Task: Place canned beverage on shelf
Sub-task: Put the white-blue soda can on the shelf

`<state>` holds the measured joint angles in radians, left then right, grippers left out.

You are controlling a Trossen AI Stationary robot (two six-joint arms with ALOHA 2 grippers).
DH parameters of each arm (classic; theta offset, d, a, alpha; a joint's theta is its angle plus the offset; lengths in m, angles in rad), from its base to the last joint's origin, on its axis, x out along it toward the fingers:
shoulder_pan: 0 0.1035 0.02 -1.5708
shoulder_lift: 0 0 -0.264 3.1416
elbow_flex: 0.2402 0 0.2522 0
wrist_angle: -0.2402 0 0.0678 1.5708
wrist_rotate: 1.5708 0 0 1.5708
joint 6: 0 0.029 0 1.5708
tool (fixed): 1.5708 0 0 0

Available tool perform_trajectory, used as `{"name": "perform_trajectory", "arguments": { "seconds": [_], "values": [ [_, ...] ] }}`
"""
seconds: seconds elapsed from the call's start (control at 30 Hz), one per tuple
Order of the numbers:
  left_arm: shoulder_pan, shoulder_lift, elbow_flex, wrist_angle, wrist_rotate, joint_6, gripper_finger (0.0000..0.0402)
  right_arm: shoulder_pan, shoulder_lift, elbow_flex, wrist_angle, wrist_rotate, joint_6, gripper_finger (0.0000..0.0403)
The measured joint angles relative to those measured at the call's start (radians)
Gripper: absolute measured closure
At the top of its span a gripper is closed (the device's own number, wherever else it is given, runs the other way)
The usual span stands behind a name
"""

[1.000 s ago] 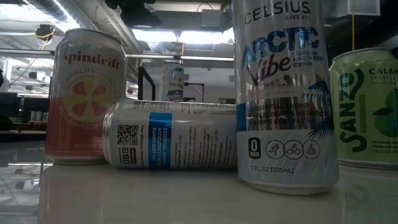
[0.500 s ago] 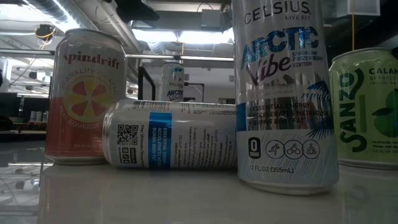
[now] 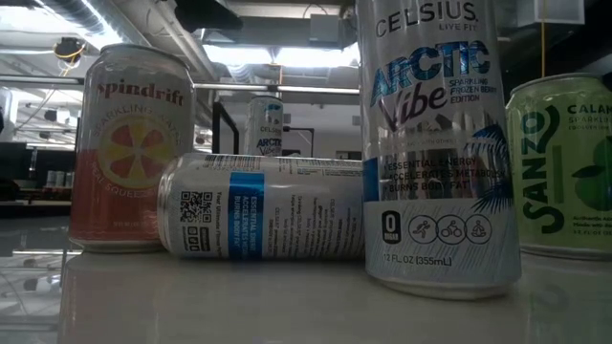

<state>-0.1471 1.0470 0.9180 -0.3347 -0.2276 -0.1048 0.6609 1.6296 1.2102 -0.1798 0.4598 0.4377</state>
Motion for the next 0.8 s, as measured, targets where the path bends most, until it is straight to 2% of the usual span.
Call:
{"name": "perform_trajectory", "arguments": {
  "seconds": [0.8],
  "values": [
    [0.000,0.000,0.000,-0.001,0.000,-0.001,0.0047,0.001,0.054,0.000,0.016,-0.057,-0.005,0.0090]
  ]
}}
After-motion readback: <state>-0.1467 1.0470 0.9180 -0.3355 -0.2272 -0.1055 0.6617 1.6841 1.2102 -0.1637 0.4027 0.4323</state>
